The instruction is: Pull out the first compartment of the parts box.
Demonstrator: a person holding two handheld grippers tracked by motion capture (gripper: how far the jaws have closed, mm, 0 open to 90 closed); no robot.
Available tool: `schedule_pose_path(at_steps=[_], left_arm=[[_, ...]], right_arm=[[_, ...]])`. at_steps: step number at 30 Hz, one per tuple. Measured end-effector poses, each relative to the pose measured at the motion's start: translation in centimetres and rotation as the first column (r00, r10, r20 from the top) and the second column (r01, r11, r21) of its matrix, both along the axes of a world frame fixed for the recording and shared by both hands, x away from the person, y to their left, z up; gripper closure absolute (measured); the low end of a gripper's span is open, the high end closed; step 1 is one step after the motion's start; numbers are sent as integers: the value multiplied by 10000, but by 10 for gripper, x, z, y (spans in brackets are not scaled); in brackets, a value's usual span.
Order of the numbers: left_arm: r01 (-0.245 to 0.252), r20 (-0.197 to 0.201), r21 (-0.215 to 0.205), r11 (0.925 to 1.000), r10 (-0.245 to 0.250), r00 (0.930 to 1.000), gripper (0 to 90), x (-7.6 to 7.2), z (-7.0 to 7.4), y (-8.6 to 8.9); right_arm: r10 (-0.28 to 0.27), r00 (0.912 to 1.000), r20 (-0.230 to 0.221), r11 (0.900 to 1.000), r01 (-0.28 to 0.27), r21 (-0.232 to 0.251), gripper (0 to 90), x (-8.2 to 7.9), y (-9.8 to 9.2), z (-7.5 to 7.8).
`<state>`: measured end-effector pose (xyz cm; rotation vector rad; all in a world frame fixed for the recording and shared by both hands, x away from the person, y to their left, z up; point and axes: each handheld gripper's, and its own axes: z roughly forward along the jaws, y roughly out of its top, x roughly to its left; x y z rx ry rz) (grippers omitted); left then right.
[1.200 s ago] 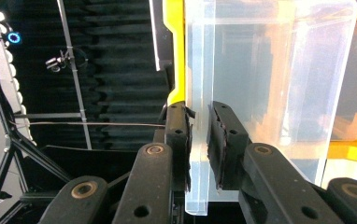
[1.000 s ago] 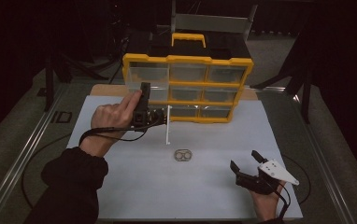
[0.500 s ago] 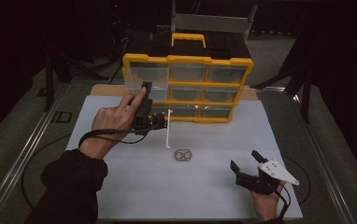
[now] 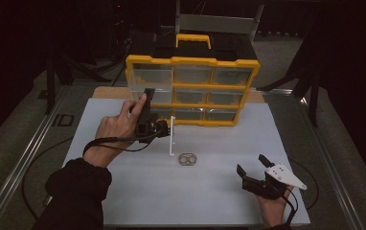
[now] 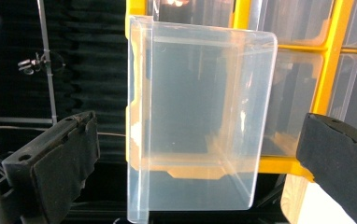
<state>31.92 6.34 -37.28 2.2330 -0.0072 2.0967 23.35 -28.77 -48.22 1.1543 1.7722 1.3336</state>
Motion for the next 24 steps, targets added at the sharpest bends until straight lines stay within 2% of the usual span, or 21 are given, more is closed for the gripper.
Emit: schedule_pose_path(at_steps=[7, 13, 17, 20, 21, 22, 24], left_arm=[[49, -301, -191, 9998, -55, 9995, 2, -2, -12, 2], [94, -548, -592, 9982, -127, 9984, 2, -4, -16, 4], [82, -698, -688, 9976, -130, 9975, 2, -4, -20, 4], [132, -1136, -1271, 9918, -278, 9931, 2, -4, -23, 4], [132, -1136, -1271, 9918, -278, 9931, 2, -4, -23, 4], [140, -1293, -1528, 9882, -340, 9910, 2, -4, -25, 4], [109, -1483, -1707, 9853, -367, 9883, 2, -5, -27, 3]], right_arm=[[91, 9999, 132, 9999, -90, -84, 97, -1, 1, 1], [130, 9997, 201, 9998, -127, -155, 97, -2, 3, 1], [142, 9995, 282, 9997, -136, -216, 97, -3, 3, 2], [141, 9993, 351, 9995, -130, -302, 98, -3, 4, 2], [141, 9993, 351, 9995, -130, -302, 98, -3, 4, 2], [172, 9993, 317, 9995, -164, -268, 98, -3, 4, 2], [172, 9995, 258, 9994, -164, -308, 98, -2, 5, 1]])
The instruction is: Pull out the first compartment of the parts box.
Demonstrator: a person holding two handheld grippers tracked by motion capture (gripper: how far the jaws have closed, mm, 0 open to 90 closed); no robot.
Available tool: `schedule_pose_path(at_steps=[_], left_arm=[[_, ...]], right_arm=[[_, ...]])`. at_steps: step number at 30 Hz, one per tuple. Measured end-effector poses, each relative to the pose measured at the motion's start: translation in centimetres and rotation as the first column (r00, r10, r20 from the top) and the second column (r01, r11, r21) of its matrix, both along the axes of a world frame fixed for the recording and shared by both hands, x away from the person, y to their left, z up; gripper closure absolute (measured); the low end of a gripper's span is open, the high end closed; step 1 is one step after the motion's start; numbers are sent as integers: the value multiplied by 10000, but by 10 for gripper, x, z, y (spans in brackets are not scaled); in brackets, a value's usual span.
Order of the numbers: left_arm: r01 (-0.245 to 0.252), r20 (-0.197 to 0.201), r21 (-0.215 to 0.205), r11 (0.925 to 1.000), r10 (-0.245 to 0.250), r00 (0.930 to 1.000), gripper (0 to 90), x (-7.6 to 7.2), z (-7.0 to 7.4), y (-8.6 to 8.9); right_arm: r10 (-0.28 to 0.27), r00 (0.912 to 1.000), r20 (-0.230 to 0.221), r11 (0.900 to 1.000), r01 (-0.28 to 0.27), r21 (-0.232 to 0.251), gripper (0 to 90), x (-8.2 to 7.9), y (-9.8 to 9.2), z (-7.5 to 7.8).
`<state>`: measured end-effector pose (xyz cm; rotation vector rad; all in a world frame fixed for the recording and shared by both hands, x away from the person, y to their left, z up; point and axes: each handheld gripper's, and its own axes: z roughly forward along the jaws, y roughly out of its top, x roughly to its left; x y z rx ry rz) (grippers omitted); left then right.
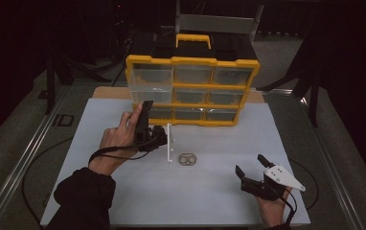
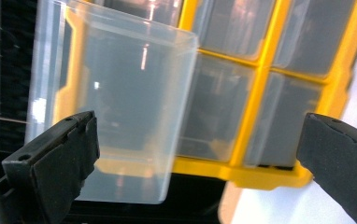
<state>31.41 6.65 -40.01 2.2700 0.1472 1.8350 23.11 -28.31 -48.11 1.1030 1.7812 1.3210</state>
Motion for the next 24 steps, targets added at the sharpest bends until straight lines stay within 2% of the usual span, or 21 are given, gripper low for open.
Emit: schedule_pose_path(at_steps=[4, 7, 9, 10, 11, 13, 15, 18, 19, 20, 21, 24], left_arm=[[56, -367, -293, 9996, -66, 9993, 2, -1, -9, 0], [62, -730, -812, 9967, -121, 9973, 2, -2, -15, 1], [62, -730, -812, 9967, -121, 9973, 2, -2, -15, 1], [48, -978, -1033, 9946, -150, 9951, 2, -2, -22, 1], [33, -1085, -1083, 9941, -152, 9940, 2, -2, -23, 1], [-1, -1120, -1116, 9938, -124, 9936, 2, -2, -25, 1], [-29, -1350, -1483, 9889, -173, 9907, 2, -2, -27, 3], [-29, -1350, -1483, 9889, -173, 9907, 1, -2, -27, 3], [-139, -1677, -1954, 9806, -194, 9856, 1, -1, -29, 8], [-139, -1677, -1954, 9806, -194, 9856, 1, -1, -29, 8], [-214, -1822, -2189, 9755, -193, 9831, 1, -2, -31, 11], [-335, -1982, -2362, 9711, -144, 9801, 1, -2, -33, 13]], right_arm=[[-24, 9999, 106, 9999, 26, -165, 98, -2, 2, 1], [-66, 9998, 160, 9998, 69, -186, 98, -1, 2, 0], [-45, 9999, 163, 9999, 48, -147, 98, -2, 1, 0], [-45, 9999, 163, 9999, 48, -147, 98, -2, 1, 0], [-29, 9998, 221, 9999, 32, -120, 98, -2, 1, 0], [-39, 9997, 230, 9999, 42, -140, 98, -2, 1, 0], [-58, 9997, 225, 9999, 60, -95, 99, -2, 1, 0], [-48, 9998, 213, 10000, 49, -64, 98, -2, 1, 0], [-92, 9997, 235, 10000, 92, -5, 98, -2, 0, 1], [-104, 9996, 256, 9999, 105, -23, 98, -2, 0, 1], [-124, 9996, 270, 9999, 124, -18, 98, -2, -1, 1], [-172, 9995, 282, 9999, 171, 15, 98, -3, -1, 2]])
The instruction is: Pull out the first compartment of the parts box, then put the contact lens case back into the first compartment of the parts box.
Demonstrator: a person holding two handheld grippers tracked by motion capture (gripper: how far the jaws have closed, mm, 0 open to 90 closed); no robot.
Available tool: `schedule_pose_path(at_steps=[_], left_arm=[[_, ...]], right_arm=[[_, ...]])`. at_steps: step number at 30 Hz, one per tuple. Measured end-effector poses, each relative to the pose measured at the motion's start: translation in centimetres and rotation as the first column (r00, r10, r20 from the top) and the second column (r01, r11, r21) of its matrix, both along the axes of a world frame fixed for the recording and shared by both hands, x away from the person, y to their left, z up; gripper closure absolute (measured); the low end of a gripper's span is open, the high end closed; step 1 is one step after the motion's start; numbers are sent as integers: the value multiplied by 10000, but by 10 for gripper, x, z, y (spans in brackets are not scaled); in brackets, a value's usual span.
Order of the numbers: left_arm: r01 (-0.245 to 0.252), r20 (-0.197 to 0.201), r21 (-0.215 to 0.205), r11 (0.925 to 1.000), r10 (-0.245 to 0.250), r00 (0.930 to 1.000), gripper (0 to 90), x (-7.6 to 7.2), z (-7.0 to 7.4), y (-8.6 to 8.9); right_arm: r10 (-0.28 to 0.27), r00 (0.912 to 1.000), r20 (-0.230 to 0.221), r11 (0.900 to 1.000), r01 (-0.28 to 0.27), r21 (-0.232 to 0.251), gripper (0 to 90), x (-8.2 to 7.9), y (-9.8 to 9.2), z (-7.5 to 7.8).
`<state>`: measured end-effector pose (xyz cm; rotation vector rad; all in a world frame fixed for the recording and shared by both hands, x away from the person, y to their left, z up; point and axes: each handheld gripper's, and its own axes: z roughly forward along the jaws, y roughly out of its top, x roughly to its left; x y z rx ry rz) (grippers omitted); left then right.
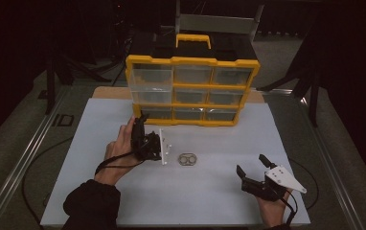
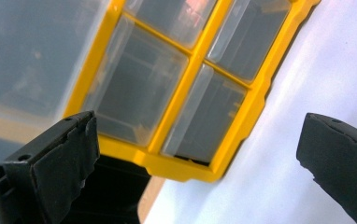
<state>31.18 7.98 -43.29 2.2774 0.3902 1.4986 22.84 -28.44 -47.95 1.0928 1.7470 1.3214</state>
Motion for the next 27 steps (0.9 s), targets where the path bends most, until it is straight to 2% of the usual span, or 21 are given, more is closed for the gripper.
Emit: schedule_pose_path(at_steps=[1, 2, 3, 4, 7, 8, 10, 15, 16, 17, 21, 24, 26, 27], left_arm=[[-30, -51, -174, 9998, 29, 10000, 1, 0, -2, 2], [-87, -259, -564, 9984, 72, 9996, 1, 0, -4, 6], [-87, -259, -564, 9984, 72, 9996, 1, 0, -4, 6], [-150, -500, -958, 9953, 102, 9987, 1, 0, -7, 9], [-225, -664, -978, 9949, 160, 9977, 1, 0, -10, 12], [-242, -861, -1041, 9943, 153, 9962, 1, 0, -11, 13], [-242, -861, -1041, 9943, 153, 9962, 1, 0, -11, 13], [-165, -1421, -1557, 9877, -59, 9898, 1, 0, -9, 17], [-165, -1421, -1557, 9877, -59, 9898, 1, 0, -9, 17], [-146, -1599, -1643, 9863, -121, 9871, 1, 1, -8, 17], [-121, -1892, -1911, 9815, -247, 9816, 1, 3, -7, 19], [-122, -2159, -2218, 9750, -369, 9757, 1, 4, -6, 21], [-114, -2228, -2250, 9743, -401, 9740, 1, 4, -6, 22], [-182, -2402, -2353, 9717, -400, 9699, 1, 5, -5, 23]], right_arm=[[0, 10000, 7, 10000, 0, -1, 98, 0, 0, 0], [-25, 10000, 30, 10000, 25, 11, 98, 0, -1, 0], [-25, 10000, 30, 10000, 25, 11, 98, 0, -1, 0], [0, 10000, -14, 10000, 0, 21, 98, 0, -1, 0], [3, 10000, -35, 10000, -3, -24, 98, 0, 0, 0], [16, 10000, 21, 9999, -16, -109, 98, 1, 1, -1], [8, 10000, 19, 9999, -8, -122, 98, 1, 1, -1], [-2, 10000, 11, 9999, 2, -141, 98, 1, 1, -1], [-2, 10000, 11, 9999, 2, -141, 98, 1, 1, -1], [-19, 10000, -3, 9998, 19, -172, 99, 1, 1, -1], [-54, 10000, -21, 9999, 54, -88, 98, 1, 0, -1], [-54, 10000, 2, 9999, 54, -110, 99, 0, 0, -1], [-74, 10000, 0, 9999, 74, -110, 98, 0, -1, -1], [-77, 10000, -3, 9999, 77, -113, 99, 0, -1, -1]])
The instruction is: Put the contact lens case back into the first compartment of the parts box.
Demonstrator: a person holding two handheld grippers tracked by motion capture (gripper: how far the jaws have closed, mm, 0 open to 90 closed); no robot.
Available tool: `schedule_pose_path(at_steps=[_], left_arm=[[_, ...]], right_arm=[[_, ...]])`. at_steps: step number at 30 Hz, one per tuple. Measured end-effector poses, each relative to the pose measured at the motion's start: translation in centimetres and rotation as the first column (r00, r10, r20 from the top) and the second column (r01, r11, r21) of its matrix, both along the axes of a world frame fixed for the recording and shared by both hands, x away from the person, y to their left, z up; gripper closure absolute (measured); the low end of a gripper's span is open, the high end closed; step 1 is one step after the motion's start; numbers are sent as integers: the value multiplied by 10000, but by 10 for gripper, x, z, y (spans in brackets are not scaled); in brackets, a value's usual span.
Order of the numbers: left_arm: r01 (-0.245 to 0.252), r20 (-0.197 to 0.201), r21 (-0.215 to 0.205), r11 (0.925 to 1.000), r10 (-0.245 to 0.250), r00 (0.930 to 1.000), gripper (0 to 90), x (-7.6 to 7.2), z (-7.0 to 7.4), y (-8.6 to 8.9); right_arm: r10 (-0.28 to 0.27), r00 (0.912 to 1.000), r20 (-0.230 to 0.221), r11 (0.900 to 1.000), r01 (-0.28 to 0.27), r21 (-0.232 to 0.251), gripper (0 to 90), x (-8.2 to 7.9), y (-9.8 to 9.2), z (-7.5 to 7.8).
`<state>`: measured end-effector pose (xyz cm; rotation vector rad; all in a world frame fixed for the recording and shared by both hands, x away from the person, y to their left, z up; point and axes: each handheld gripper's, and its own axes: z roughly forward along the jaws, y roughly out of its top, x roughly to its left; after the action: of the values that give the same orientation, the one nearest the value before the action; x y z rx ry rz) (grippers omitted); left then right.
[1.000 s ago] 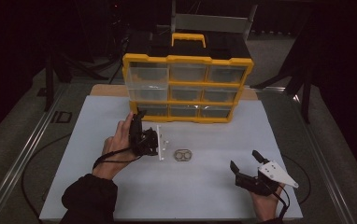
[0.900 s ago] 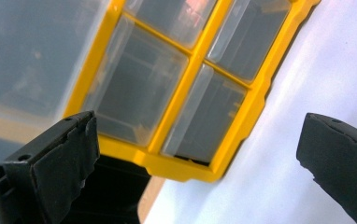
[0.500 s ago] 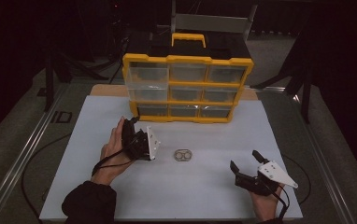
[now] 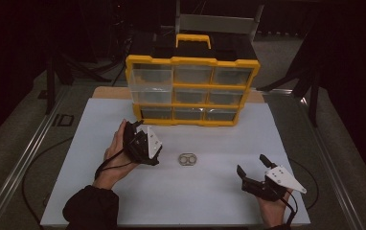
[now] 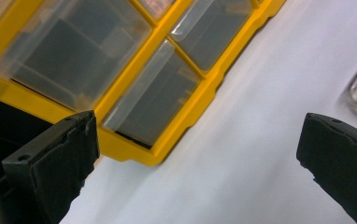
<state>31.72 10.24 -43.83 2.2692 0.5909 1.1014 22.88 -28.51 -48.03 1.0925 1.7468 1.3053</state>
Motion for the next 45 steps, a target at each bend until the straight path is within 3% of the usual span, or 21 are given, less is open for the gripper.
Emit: schedule_pose_path(at_steps=[7, 15, 26, 29, 35, 36, 39, 43, 45], left_arm=[[157, -530, -259, 9995, -171, 9985, 1, 2, 0, 2], [128, -1299, -542, 9984, -197, 9913, 1, 10, 0, 7], [511, -2322, -1241, 9909, -791, 9694, 1, 17, -1, 9], [848, -2640, -1546, 9843, -1239, 9565, 1, 19, -2, 7], [988, -2849, -1527, 9833, -1396, 9483, 1, 22, -6, 3], [1061, -2987, -1545, 9823, -1488, 9427, 1, 24, -8, 1], [1140, -3060, -1688, 9790, -1620, 9382, 1, 25, -10, -1], [1249, -2910, -1499, 9808, -1645, 9425, 3, 25, -11, -4], [1312, -2987, -1511, 9798, -1718, 9387, 3, 26, -11, -5]], right_arm=[[4, 10000, -23, 10000, -4, 3, 99, 0, 0, 0], [13, 10000, -95, 10000, -13, -64, 100, 0, 1, -2], [30, 9999, -146, 10000, -31, -62, 105, 1, 2, -2], [56, 9999, -139, 10000, -57, -77, 105, 2, 2, -2], [22, 9999, -165, 10000, -23, -31, 104, 3, -1, -3], [38, 9999, -156, 10000, -39, -50, 104, 2, -1, -2], [1, 9999, -140, 10000, -2, -36, 103, 2, -2, -2], [-17, 9999, -130, 10000, 17, 17, 103, 3, -3, -3], [-26, 9999, -139, 10000, 27, 20, 103, 3, -3, -3]])
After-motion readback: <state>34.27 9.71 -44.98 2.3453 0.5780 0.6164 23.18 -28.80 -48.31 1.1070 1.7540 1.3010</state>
